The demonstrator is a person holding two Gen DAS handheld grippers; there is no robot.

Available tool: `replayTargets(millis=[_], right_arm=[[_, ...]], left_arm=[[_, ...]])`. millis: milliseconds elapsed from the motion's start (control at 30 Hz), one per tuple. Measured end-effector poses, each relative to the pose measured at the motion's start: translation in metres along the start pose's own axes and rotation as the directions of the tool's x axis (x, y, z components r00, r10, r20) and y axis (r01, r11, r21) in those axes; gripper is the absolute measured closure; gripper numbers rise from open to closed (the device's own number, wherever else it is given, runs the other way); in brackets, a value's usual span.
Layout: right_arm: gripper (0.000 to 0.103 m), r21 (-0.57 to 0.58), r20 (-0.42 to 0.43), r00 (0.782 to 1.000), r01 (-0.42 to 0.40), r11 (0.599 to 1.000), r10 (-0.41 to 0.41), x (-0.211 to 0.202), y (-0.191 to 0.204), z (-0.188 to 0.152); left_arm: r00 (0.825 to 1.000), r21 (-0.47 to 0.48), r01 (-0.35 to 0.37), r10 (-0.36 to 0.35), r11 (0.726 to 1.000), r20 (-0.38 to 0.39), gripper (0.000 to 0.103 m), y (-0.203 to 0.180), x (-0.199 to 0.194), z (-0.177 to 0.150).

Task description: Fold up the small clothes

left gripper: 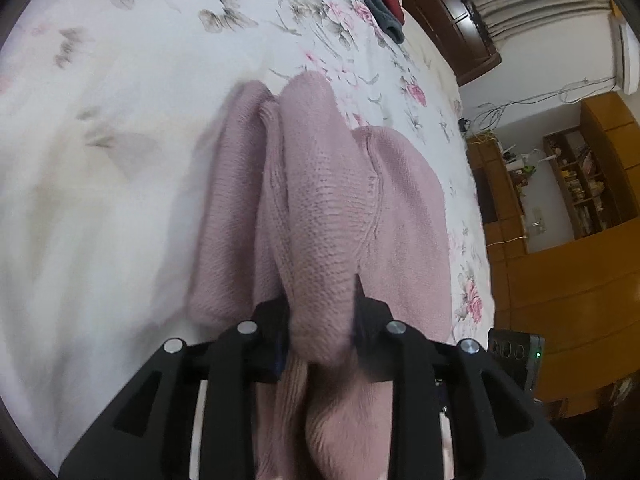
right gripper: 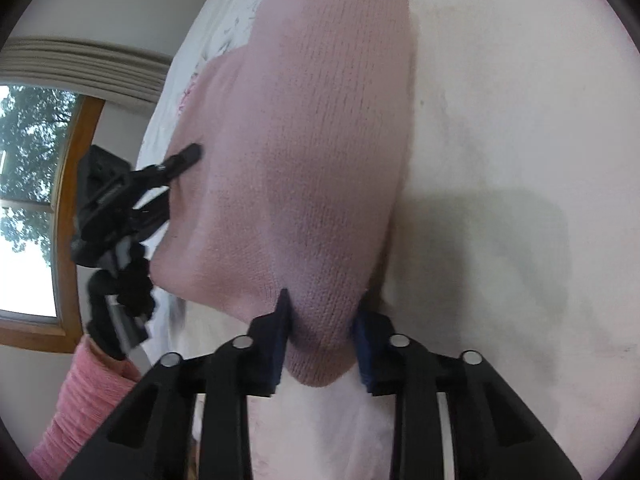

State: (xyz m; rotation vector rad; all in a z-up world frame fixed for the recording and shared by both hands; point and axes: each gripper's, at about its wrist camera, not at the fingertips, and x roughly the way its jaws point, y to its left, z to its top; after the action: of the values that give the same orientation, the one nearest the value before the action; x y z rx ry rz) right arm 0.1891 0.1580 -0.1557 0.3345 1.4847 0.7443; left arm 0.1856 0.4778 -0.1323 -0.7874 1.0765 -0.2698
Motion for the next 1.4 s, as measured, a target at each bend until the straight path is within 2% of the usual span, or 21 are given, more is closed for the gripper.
replayTargets(millis=[100, 200, 233, 267, 300, 367, 467, 500, 533, 567, 600, 667, 733, 833, 933, 1067, 1133, 1200, 1233, 1267, 1400], right_arm=[[0.079, 0.011, 0.009, 1.0, -0.002, 1.0, 0.002, -0.009, -0.008, 0.0], [0.073, 0.001, 0.006, 1.0, -0.004, 1.0, 0.004, -0.011, -0.008, -0.003], [0.067, 0.002, 0.004, 1.0, -0.004, 1.0, 0.004, -0.012, -0.008, -0.005], [0.06, 0.005, 0.002, 1.0, -0.006, 1.0, 0.006, -0.012, -0.006, -0.007], [0.058, 0.009, 0.0, 1.0, -0.014, 1.0, 0.014, -0.011, -0.004, -0.008], [0.057, 0.02, -0.007, 1.0, -0.022, 1.0, 0.022, -0.009, -0.004, -0.01], [0.057, 0.048, -0.018, 1.0, -0.02, 0.999, 0.021, -0.002, -0.005, -0.011], [0.057, 0.063, -0.024, 0.999, -0.035, 0.997, 0.036, -0.002, -0.008, -0.012], [0.057, 0.066, -0.026, 0.999, -0.04, 0.997, 0.042, 0.0, -0.008, -0.011], [0.064, 0.058, -0.028, 0.999, -0.035, 0.998, 0.036, 0.0, -0.006, -0.011], [0.069, 0.044, -0.029, 0.999, -0.028, 0.999, 0.029, 0.0, -0.002, -0.011], [0.077, 0.014, -0.026, 1.0, -0.013, 1.0, 0.013, -0.005, 0.003, -0.012], [0.079, -0.016, -0.013, 1.0, -0.022, 1.0, 0.022, -0.011, 0.011, -0.014], [0.08, -0.044, -0.01, 1.0, 0.004, 0.999, -0.004, -0.012, 0.013, -0.017], [0.081, -0.036, -0.032, 0.999, 0.027, 0.999, -0.028, 0.001, 0.007, -0.021], [0.08, -0.019, -0.035, 0.999, 0.028, 0.999, -0.029, 0.008, -0.003, -0.024], [0.078, -0.033, -0.04, 0.998, 0.038, 0.999, -0.039, 0.006, 0.0, -0.023], [0.069, -0.074, -0.037, 0.997, 0.062, 0.995, -0.065, 0.002, 0.008, -0.023], [0.061, -0.079, -0.032, 0.997, 0.068, 0.995, -0.071, -0.002, 0.01, -0.023], [0.058, -0.086, -0.022, 0.998, 0.06, 0.994, -0.062, -0.008, 0.012, -0.023], [0.057, -0.102, 0.025, 0.999, 0.05, 0.994, -0.047, -0.027, 0.012, -0.024]], left_arm=[[1.0, 0.04, -0.013, 0.013, 0.999, 0.006, 0.077, -0.014, -0.022, -0.012], [1.0, 0.053, 0.007, -0.007, 0.999, 0.005, 0.064, -0.027, -0.04, -0.031], [1.0, 0.049, 0.016, -0.016, 0.999, 0.0, 0.058, -0.03, -0.043, -0.037], [1.0, 0.04, 0.002, -0.001, 0.999, -0.015, 0.055, -0.032, -0.044, -0.046], [1.0, 0.037, -0.002, 0.003, 0.999, -0.023, 0.053, -0.032, -0.043, -0.052], [0.999, 0.027, -0.005, 0.007, 1.0, -0.049, 0.049, -0.033, -0.039, -0.062], [0.994, 0.025, -0.06, 0.062, 0.998, -0.09, 0.048, -0.031, -0.027, -0.072], [0.992, 0.019, -0.076, 0.077, 0.997, -0.097, 0.049, -0.029, -0.022, -0.074], [0.992, 0.012, -0.07, 0.071, 0.997, -0.1, 0.06, -0.027, -0.02, -0.075], [0.992, 0.007, -0.063, 0.063, 0.998, -0.109, 0.073, -0.024, -0.017, -0.074], [0.991, 0.001, -0.066, 0.066, 0.998, -0.119, 0.095, -0.023, -0.014, -0.073], [0.993, -0.006, -0.061, 0.06, 0.998, -0.097, 0.095, -0.02, -0.019, -0.071], [0.995, 0.004, -0.068, 0.068, 0.998, -0.071, 0.096, -0.018, -0.029, -0.069], [0.995, -0.012, -0.074, 0.073, 0.997, -0.065, 0.097, -0.005, -0.036, -0.069], [0.987, 0.006, -0.134, 0.134, 0.991, -0.092, 0.097, 0.012, -0.023, -0.077], [0.99, -0.007, -0.118, 0.117, 0.993, -0.083, 0.096, 0.016, -0.02, -0.077], [0.988, 0.009, -0.127, 0.127, 0.992, -0.086, 0.093, 0.012, -0.022, -0.076], [0.987, 0.017, -0.135, 0.136, 0.991, -0.084, 0.088, 0.008, -0.03, -0.074], [0.987, 0.021, -0.138, 0.14, 0.99, -0.077, 0.078, 0.004, -0.035, -0.073], [0.988, 0.035, -0.14, 0.142, 0.99, -0.058, 0.076, -0.001, -0.043, -0.07], [0.989, 0.073, -0.149, 0.148, 0.986, 0.019, 0.06, -0.019, -0.061, -0.051]])
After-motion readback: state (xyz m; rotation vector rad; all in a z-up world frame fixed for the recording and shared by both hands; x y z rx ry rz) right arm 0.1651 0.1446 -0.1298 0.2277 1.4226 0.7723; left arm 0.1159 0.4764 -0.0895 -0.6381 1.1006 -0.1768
